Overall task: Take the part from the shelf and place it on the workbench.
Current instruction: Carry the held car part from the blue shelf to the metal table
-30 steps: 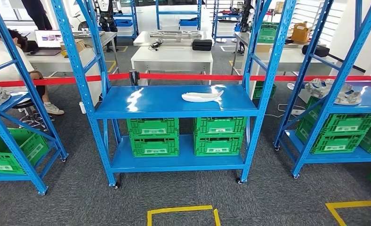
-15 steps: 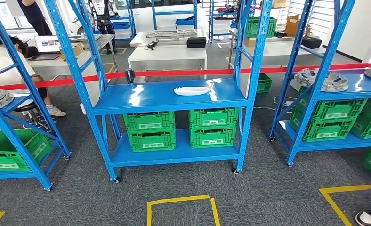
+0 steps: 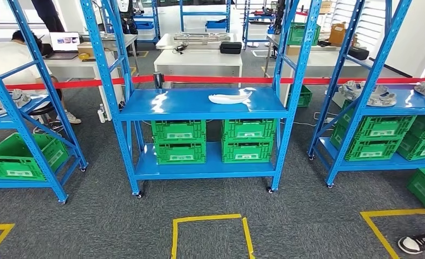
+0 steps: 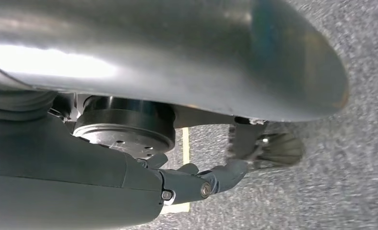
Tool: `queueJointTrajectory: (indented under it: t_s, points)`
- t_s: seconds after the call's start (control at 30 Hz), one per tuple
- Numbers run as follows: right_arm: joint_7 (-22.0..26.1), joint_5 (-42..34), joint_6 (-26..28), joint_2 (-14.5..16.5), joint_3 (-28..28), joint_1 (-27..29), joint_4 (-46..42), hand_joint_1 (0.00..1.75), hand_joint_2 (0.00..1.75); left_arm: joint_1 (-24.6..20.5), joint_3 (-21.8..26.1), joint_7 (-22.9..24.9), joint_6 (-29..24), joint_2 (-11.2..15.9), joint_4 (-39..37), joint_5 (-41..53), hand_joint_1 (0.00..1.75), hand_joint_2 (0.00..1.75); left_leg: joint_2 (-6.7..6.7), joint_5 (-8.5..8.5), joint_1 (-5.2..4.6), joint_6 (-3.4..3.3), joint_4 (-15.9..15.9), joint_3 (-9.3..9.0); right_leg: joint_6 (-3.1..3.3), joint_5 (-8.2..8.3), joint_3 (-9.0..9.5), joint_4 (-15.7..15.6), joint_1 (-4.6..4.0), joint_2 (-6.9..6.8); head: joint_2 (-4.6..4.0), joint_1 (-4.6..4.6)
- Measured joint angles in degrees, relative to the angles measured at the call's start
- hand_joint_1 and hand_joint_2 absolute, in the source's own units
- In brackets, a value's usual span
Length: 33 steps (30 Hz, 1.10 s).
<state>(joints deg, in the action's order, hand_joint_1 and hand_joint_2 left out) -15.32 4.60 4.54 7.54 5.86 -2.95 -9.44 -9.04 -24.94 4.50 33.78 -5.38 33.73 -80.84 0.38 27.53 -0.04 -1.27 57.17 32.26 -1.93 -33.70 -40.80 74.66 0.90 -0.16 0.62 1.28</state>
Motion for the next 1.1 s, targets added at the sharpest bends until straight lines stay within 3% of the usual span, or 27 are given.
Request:
queueJointTrajectory:
  t_s: [0.07,0.13,0.17,0.2,0.27,0.3,0.37,0.43,0.47,0.5,0.53,0.63,0.67,0.7,0.77,0.8,0.83,0.9,0.97,1.0,1.03,1.1]
  points:
    - [0.0,-0.2,0.2,0.0,0.0,0.0,0.0,0.00,0.00,-0.3,0.0,0.3,0.0,-0.2,0.0,0.2,1.75,1.75,0.04,-0.72,0.08,0.28,1.2,2.09,-0.06,2.84,4.22,-3.9,0.15,-0.01,0.01,-0.13]
    - [0.0,-0.8,0.2,0.0,0.1,-0.2,0.0,0.00,0.00,-1.0,0.0,0.7,-0.1,-0.4,0.2,0.5,1.75,1.75,-0.02,-1.22,-0.02,0.80,2.4,3.79,0.33,2.79,9.70,-11.5,0.07,0.05,0.01,-0.23]
    - [0.0,-1.1,0.2,0.1,0.3,-0.2,-0.1,0.00,0.00,-1.3,0.1,0.8,-0.1,-0.6,0.2,0.6,1.75,1.75,-0.05,-1.47,-0.08,1.14,2.7,4.25,0.69,2.05,11.23,-14.2,-0.04,0.10,0.01,-0.22]
    - [0.0,-1.5,0.0,0.1,0.4,-0.2,-0.1,0.00,0.00,-1.6,0.2,0.9,-0.2,-0.8,0.3,0.6,1.75,1.75,-0.06,-1.80,-0.15,1.49,2.8,4.53,1.16,1.39,11.79,-15.6,-0.19,0.16,0.01,-0.18]
    - [0.0,-1.9,-0.9,0.2,0.9,0.0,-0.1,0.00,0.00,-1.9,0.5,0.9,-0.3,-1.1,0.3,0.4,1.75,1.75,-0.11,-2.44,-0.04,2.29,2.7,4.83,2.22,1.96,11.27,-16.0,-0.18,0.05,0.00,-0.08]
    - [0.0,-2.0,-1.5,0.2,1.1,0.0,-0.1,0.00,0.00,-1.9,0.7,0.8,-0.2,-1.3,0.3,0.3,1.75,1.75,-0.19,-1.98,0.03,2.65,3.1,5.22,2.79,2.47,10.94,-16.1,-0.10,-0.08,0.00,-0.02]
    - [0.0,-1.9,-2.3,0.2,1.4,0.0,-0.1,0.00,0.00,-2.2,1.2,0.6,0.2,-1.4,0.2,0.3,1.75,1.75,-0.32,1.45,0.23,3.31,6.8,6.79,3.63,3.42,10.13,-16.2,0.07,-0.48,-0.01,0.23]
    - [0.0,-1.9,-2.4,0.2,1.6,0.1,-0.1,0.00,0.00,-2.5,1.6,0.7,0.5,-1.3,-0.1,0.2,1.75,1.75,-0.34,5.84,0.33,3.80,13.9,8.96,3.87,4.13,9.22,-16.2,0.02,-0.97,-0.01,0.51]
    - [0.0,-2.0,-2.3,0.2,1.7,0.1,-0.1,0.00,0.00,-2.6,1.8,0.8,0.7,-1.3,-0.3,0.1,1.75,1.75,-0.34,6.81,0.36,3.95,16.6,9.51,3.86,4.44,8.78,-16.1,0.00,-1.35,0.00,0.56]
    - [0.0,-2.1,-2.2,0.2,1.8,0.1,-0.1,0.00,0.00,-2.7,2.0,0.9,0.9,-1.3,-0.6,0.0,1.75,1.75,-0.31,6.69,0.37,4.01,17.5,9.14,3.81,4.71,8.39,-16.1,-0.01,-1.75,0.01,0.61]
    - [0.0,-2.2,-2.1,0.3,1.9,0.2,-0.1,0.00,0.00,-2.8,2.1,1.1,1.0,-1.2,-0.8,-0.1,1.75,1.75,-0.20,5.66,0.38,3.99,16.2,7.65,3.72,4.92,8.08,-16.0,-0.02,-2.17,0.01,0.65]
    - [0.0,-1.6,-2.0,0.3,2.1,0.5,-0.1,0.00,0.00,-3.0,2.7,1.1,1.7,-1.1,-1.4,-0.6,1.75,1.75,1.82,2.59,0.03,3.32,4.7,-0.08,3.20,5.34,7.64,-15.8,-0.13,-3.55,0.01,0.78]
    - [0.0,-1.2,-2.0,0.4,2.1,0.6,-0.1,0.00,0.00,-3.0,2.9,0.8,2.0,-1.1,-1.5,-0.8,1.75,1.75,2.47,2.31,-0.21,2.89,2.2,-1.51,2.94,5.48,7.61,-15.8,-0.20,-4.02,0.01,0.76]
    - [0.0,-0.8,-1.9,0.5,2.1,0.7,-0.1,0.00,0.00,-3.0,3.1,0.5,2.4,-1.1,-1.6,-1.0,1.75,1.75,2.75,2.42,-0.47,2.44,1.0,-1.89,2.64,5.64,7.59,-15.8,-0.26,-4.49,0.01,0.74]
    - [0.0,0.0,-1.9,0.6,2.1,0.8,-0.1,0.00,0.00,-2.6,3.4,-0.2,2.9,-0.9,-1.8,-1.3,1.75,1.75,1.83,1.95,-0.46,1.57,0.7,-1.43,1.99,5.81,7.57,-15.8,-0.27,-5.23,0.01,0.62]
    - [0.0,0.5,-2.0,0.6,2.0,0.8,-0.1,0.00,0.00,-2.3,3.6,-0.5,3.1,-0.8,-1.9,-1.4,1.75,1.75,1.30,1.69,-0.32,1.18,0.5,-1.27,1.64,5.45,7.42,-15.5,-0.21,-4.73,0.01,0.56]
    - [0.0,1.0,-2.2,0.7,1.8,0.8,-0.1,0.00,0.00,-2.0,3.7,-0.9,3.3,-0.6,-2.0,-1.6,1.75,1.75,0.80,1.32,-0.14,0.78,0.3,-1.14,1.32,4.41,6.94,-14.3,-0.14,-3.68,0.01,0.45]
    - [0.0,1.9,-2.6,0.6,1.5,1.0,-0.1,0.00,0.00,-1.3,4.0,-1.7,4.0,-0.4,-2.1,-2.2,1.75,1.75,-0.21,0.70,-0.02,0.22,0.3,-0.61,0.87,0.59,4.59,-8.4,0.00,-1.05,0.01,0.18]
    - [0.0,2.7,-2.9,0.6,1.1,1.1,-0.1,0.00,0.00,-0.4,4.3,-2.6,5.0,-0.1,-2.4,-2.8,1.75,1.75,-1.40,0.36,-0.10,0.04,0.6,0.09,0.71,-2.59,1.79,-1.3,-0.01,-0.20,0.00,-0.01]
    - [0.0,3.1,-3.0,0.5,0.9,1.2,-0.1,0.00,0.00,0.2,4.4,-3.1,5.5,0.0,-2.6,-3.0,1.75,1.75,-2.06,0.27,-0.14,0.06,0.9,0.40,0.73,-2.73,1.40,0.1,-0.02,-0.12,0.01,-0.03]
    - [0.0,3.4,-3.1,0.4,0.6,1.1,-0.1,0.00,0.00,0.8,4.5,-3.5,5.8,0.2,-2.8,-3.1,1.75,1.75,-2.75,0.22,-0.15,0.10,1.2,0.70,0.83,-1.76,2.16,-0.9,-0.02,-0.02,0.00,-0.07]
    - [0.0,3.8,-3.2,0.3,0.2,1.0,-0.1,0.00,0.00,1.6,4.6,-3.9,6.1,0.4,-2.9,-3.2,1.75,1.75,-4.20,0.18,-0.09,0.25,2.0,1.27,1.29,1.42,6.11,-8.1,0.02,1.34,0.01,-0.15]
